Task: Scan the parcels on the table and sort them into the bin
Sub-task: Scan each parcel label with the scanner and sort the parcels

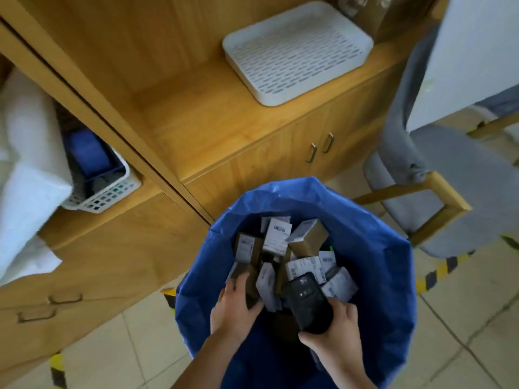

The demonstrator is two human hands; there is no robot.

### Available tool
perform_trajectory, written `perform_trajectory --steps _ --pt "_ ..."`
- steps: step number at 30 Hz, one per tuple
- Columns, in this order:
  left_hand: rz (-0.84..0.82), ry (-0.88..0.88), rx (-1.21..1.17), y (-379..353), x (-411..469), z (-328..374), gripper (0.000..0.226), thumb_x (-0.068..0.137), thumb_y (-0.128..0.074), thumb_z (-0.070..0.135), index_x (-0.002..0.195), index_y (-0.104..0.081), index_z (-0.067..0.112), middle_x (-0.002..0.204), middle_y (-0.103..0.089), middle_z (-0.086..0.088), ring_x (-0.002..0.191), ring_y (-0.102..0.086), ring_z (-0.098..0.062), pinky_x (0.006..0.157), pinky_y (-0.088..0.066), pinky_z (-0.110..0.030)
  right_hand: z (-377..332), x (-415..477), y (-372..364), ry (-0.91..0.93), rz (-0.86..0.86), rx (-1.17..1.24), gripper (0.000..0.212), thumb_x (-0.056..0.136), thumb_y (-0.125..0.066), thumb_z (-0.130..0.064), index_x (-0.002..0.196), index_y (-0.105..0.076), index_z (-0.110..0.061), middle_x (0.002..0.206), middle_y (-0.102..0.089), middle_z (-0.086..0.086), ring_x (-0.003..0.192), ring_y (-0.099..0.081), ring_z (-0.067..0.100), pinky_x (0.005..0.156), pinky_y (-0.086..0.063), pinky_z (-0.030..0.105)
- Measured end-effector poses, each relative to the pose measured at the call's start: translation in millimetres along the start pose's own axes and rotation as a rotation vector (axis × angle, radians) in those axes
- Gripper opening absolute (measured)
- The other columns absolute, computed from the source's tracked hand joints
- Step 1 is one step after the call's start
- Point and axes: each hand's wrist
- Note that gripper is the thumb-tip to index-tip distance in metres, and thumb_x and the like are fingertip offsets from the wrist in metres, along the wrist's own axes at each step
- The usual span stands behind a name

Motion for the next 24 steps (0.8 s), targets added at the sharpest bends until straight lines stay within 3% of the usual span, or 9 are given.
perform_trajectory --steps 8,14,17,24 --pt "0.228 0.074 -0.214 37 -128 -7 0.034 0.092 -0.057 0.040 0.123 -0.053 0.027 0.119 -0.056 0.006 0.107 -0.057 -0.014 0.085 -0.052 -0.036 -35 -87 59 0.256 -0.122 -0.184 0.068 0.057 -0.079 -0.037 0.112 -0.040 -0.032 0.111 -0.028 -0.009 0.098 -0.045 0.013 0.089 -0.048 0.038" --pt "0.397 0.265 -0.299 57 -252 -29 0.026 0.092 -0.053 0.043 0.116 -0.052 0.033 0.102 -0.054 0.010 0.094 -0.057 -0.008 0.076 -0.052 -0.030 -53 -161 76 0.570 -0.218 -0.284 0.082 0.055 -0.080 -0.036 0.127 -0.042 -0.027 0.116 -0.028 -0.006 0.119 -0.046 0.021 0.097 -0.044 0.037" --pt "0.508 0.396 -0.332 73 -318 -47 0.027 0.092 -0.052 0.044 0.118 -0.050 0.035 0.106 -0.056 0.013 0.098 -0.058 -0.009 0.074 -0.051 -0.028 -74 -204 64 0.751 -0.301 -0.357 0.079 0.047 -0.072 -0.042 0.120 -0.043 -0.030 0.114 -0.030 -0.006 0.116 -0.050 0.021 0.089 -0.045 0.034" --pt "0.816 0.687 -0.415 71 -484 -116 0.030 0.092 -0.051 0.043 0.120 -0.052 0.032 0.108 -0.057 0.013 0.098 -0.058 -0.009 0.077 -0.049 -0.028 -107 -337 -11 1.111 -0.437 -0.578 0.059 0.061 -0.077 -0.032 0.112 -0.048 -0.034 0.111 -0.035 -0.009 0.101 -0.057 0.017 0.074 -0.047 0.034"
Point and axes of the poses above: each hand's wrist, its own x-axis towards the middle knuckle, its own y-axis out of the back of the hand, z = x × y
